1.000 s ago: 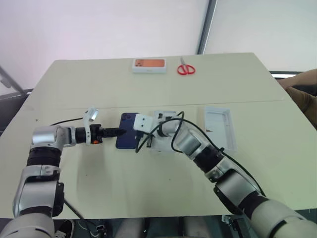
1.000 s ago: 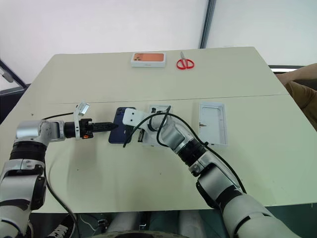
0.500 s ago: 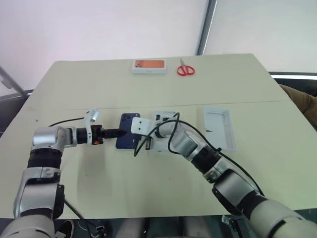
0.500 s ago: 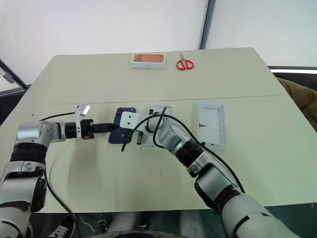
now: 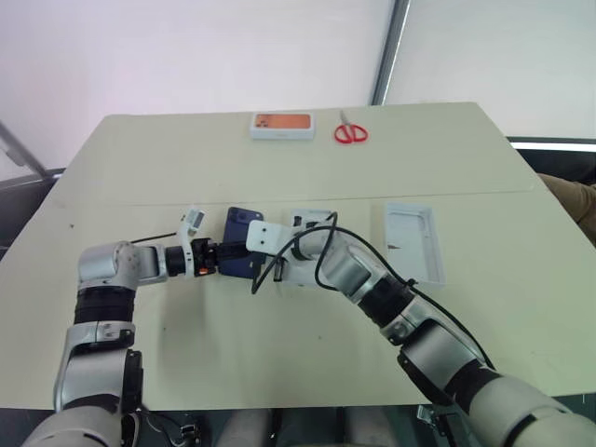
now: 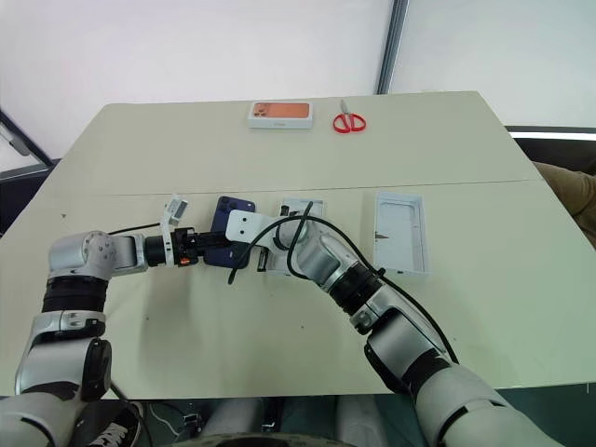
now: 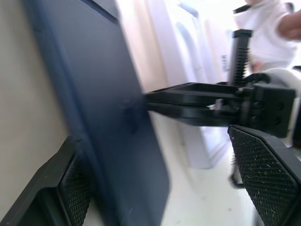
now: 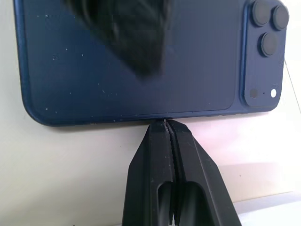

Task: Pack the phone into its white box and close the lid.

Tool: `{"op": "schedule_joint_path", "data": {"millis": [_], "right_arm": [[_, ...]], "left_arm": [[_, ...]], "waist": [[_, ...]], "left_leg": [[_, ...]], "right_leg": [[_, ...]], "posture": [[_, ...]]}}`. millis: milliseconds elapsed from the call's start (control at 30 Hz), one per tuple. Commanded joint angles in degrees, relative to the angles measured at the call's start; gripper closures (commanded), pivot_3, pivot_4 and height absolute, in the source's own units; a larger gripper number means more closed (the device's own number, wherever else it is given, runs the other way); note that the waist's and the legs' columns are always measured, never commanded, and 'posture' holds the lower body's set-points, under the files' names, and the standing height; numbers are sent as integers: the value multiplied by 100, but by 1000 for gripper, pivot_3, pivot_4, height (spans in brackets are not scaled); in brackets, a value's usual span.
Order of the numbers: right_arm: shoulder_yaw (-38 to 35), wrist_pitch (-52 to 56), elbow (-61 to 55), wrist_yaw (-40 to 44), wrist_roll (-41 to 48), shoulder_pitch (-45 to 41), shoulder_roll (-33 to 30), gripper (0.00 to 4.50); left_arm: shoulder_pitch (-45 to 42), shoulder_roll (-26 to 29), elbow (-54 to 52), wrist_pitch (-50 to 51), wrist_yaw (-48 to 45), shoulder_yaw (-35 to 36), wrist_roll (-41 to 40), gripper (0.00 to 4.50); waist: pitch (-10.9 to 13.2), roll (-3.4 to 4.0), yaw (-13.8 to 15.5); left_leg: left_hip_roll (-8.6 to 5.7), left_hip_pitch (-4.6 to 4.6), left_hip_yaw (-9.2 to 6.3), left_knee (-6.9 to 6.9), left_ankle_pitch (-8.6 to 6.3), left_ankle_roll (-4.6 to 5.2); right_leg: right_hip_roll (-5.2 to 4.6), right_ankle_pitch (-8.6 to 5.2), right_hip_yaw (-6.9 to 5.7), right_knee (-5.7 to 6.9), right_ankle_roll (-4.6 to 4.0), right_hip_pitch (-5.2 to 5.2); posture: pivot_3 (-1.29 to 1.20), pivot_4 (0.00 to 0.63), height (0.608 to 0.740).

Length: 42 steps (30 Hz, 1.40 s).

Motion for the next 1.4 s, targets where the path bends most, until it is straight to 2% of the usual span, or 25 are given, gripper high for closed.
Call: {"op": "schedule_joint_path", "data": {"millis": [33, 333, 433, 500, 767, 867, 967, 1167, 1267, 1400], "right_arm": [[96, 1, 3, 59, 15, 98, 89, 4457], [84, -34, -3, 24, -5, 119, 104, 4457], [71, -51, -19, 31, -15, 152, 90, 4500], [70, -70, -5, 27, -31, 159, 88, 4500], [67, -106, 39, 11, -51, 147, 101, 4500], [66, -106, 48, 8, -54, 148, 104, 4500], [70, -110, 40, 15, -59, 162, 93, 4500], [-21, -243, -19, -8, 7, 154, 92, 4500], [-429, -325, -258, 84, 471, 173, 226, 4500], [-1305, -74, -780, 438, 1531, 311, 344, 4500]], "left_arm": [[30, 70, 51, 116, 76, -350, 41, 89], [33, 74, 336, -39, 240, -81, -95, 89], [75, 55, 475, -84, 345, 86, -161, 1016], [79, 66, 475, -80, 397, 144, -213, 1949], [148, 152, 552, 16, 401, 242, -379, 1949], [163, 141, 555, 65, 416, 309, -479, 2869], [183, 123, 511, 138, 427, 321, -551, 4353], [329, 143, 285, 331, 326, 359, -812, 4433], [557, 132, -6, 50, 187, 474, -931, 4433], [580, -109, -89, -275, 528, 1096, -1158, 4433]], "waist": [[0, 0, -11], [0, 0, -13], [0, -1, -16], [2, -3, -31], [2, -4, -65], [2, -4, -102], [2, -6, -117], [3, -7, -135], [4, -8, -142], [20, -28, -134]], "left_leg": [[0, 0, 0, -1, 0, 0], [3, 0, 1, -5, 0, -1], [3, 0, 2, -5, 0, -1], [4, -1, 3, -8, 0, -2], [4, -1, 6, -17, 1, -3], [4, -1, 5, -20, 1, -3], [5, -3, 4, -24, 1, -4], [5, -3, 4, -25, 3, -7], [5, -4, 5, -29, 3, -7], [7, -19, 8, -30, 6, -12]], "right_leg": [[0, 0, 0, 0, 0, -1], [2, 0, 1, -3, -1, -4], [2, -1, 1, -4, -1, -4], [2, -1, 1, -4, -1, -8], [2, -1, 3, -5, -1, -13], [1, -1, 3, -4, -2, -15], [1, -1, 2, -4, -2, -18], [1, -1, 2, -6, -2, -19], [0, -1, 4, -6, -2, -21], [-1, -1, 5, -7, -3, -38]], "posture": [[0, 150, 740], [0, 150, 740], [0, 150, 740], [0, 150, 740], [0, 150, 740], [0, 150, 740], [0, 150, 740], [0, 150, 740], [0, 150, 740], [0, 150, 740]]}}
